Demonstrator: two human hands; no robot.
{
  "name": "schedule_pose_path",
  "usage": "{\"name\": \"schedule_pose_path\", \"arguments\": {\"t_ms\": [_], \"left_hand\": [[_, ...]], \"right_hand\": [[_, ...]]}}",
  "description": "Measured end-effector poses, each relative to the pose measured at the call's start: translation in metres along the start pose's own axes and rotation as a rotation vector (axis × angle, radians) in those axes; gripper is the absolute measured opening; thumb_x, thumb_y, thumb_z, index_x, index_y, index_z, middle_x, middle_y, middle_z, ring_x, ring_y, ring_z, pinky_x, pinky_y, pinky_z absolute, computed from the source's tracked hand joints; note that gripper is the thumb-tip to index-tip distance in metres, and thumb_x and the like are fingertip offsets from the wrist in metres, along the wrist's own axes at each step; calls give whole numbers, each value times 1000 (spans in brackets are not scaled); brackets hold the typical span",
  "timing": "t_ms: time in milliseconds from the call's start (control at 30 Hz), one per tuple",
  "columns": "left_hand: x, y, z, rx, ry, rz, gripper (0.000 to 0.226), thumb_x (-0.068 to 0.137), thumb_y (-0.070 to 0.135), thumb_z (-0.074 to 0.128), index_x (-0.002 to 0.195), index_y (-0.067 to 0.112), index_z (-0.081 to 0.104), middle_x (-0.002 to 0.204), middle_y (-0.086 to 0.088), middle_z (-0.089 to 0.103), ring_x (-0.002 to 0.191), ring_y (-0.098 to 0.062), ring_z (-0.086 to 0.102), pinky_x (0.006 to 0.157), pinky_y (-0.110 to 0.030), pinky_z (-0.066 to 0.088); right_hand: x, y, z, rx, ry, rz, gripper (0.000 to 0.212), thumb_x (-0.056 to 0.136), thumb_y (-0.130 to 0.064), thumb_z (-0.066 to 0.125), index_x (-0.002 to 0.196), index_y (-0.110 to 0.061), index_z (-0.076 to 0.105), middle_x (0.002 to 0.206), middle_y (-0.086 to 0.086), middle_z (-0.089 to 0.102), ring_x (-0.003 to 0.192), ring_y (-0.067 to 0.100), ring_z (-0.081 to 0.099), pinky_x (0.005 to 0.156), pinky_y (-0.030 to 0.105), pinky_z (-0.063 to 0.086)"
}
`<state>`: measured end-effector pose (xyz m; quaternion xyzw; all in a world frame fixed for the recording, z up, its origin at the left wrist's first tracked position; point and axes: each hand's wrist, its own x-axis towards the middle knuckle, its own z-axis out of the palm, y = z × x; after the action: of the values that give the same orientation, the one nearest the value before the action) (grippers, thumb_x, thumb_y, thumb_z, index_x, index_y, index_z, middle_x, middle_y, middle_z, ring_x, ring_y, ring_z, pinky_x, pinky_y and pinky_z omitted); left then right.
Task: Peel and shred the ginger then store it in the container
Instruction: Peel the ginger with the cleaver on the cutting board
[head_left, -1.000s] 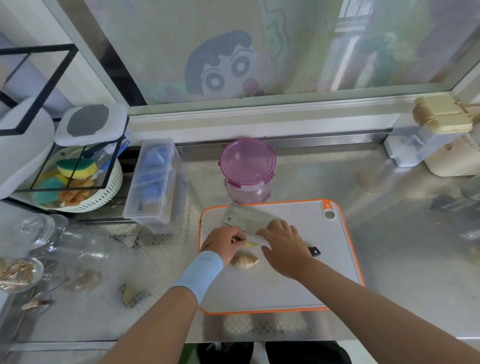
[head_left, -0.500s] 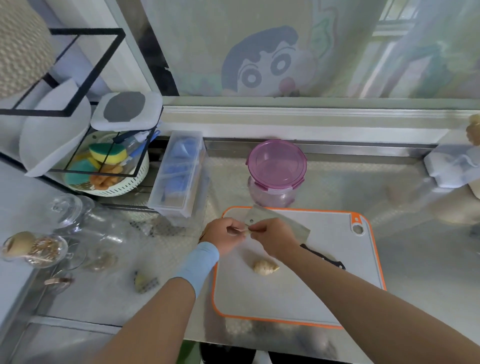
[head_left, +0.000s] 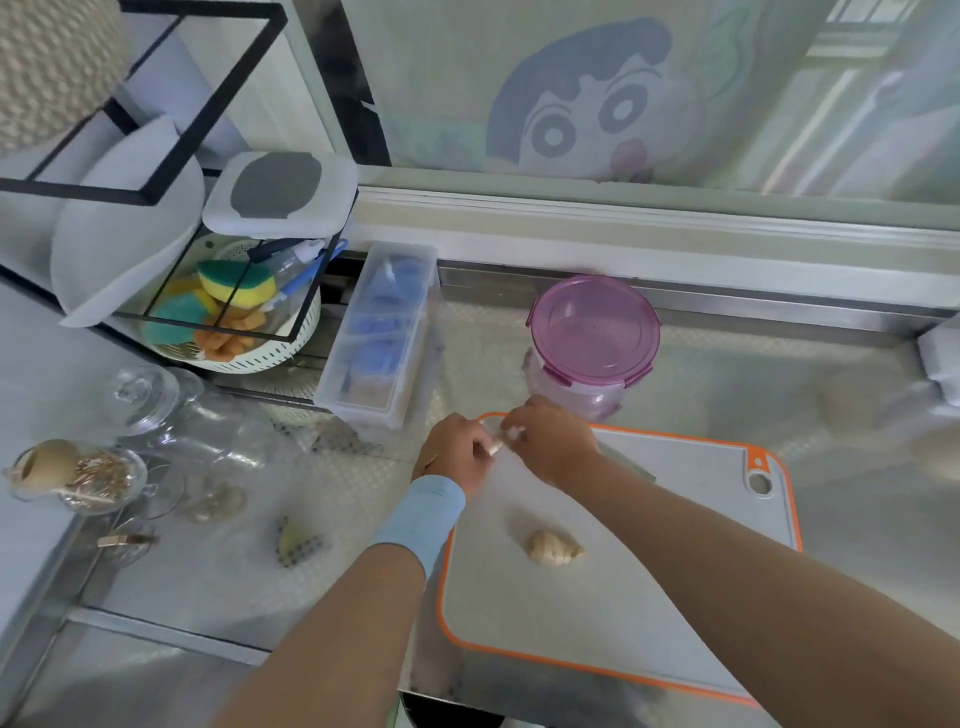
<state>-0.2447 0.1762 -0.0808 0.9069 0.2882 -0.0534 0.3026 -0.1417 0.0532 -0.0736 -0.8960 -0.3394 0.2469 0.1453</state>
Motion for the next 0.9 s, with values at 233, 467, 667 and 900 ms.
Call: {"name": "schedule_pose_path", "arguments": {"t_ms": [233, 467, 667, 900], "left_hand": [[-28, 8, -2, -96, -116, 157, 21, 88, 9, 58, 101, 21, 69, 108, 1, 56, 95, -17, 58, 91, -31, 47], [-64, 15, 27, 79, -455, 293, 37, 78, 33, 56, 115, 36, 62, 114, 17, 50, 116, -6, 43, 105, -25, 36], [-73, 17, 41, 72, -367, 312, 29, 89, 22, 51, 112, 30, 67, 111, 7, 56, 113, -11, 48, 103, -27, 38], [-83, 23, 47, 0, -331, 195, 29, 79, 52, 61, 97, 31, 67, 96, 6, 62, 93, -13, 60, 86, -29, 47]], "right_hand": [[-55, 29, -8, -3, 75, 94, 22, 96, -36, 55, 114, -34, 67, 117, -6, 56, 108, 20, 60, 86, 33, 48], [-142, 68, 7, -165, 30, 281, 35, 85, -25, 56, 119, -31, 47, 113, 1, 43, 102, 26, 48, 86, 36, 44], [-169, 75, 21, -161, 1, 359, 76, 91, -7, 43, 156, -29, 11, 127, 5, 39, 113, 26, 42, 90, 36, 42], [-197, 80, 19, 88, 47, 458, 71, 86, -3, 42, 150, -27, 24, 109, 4, 33, 96, 26, 43, 81, 37, 44]]}}
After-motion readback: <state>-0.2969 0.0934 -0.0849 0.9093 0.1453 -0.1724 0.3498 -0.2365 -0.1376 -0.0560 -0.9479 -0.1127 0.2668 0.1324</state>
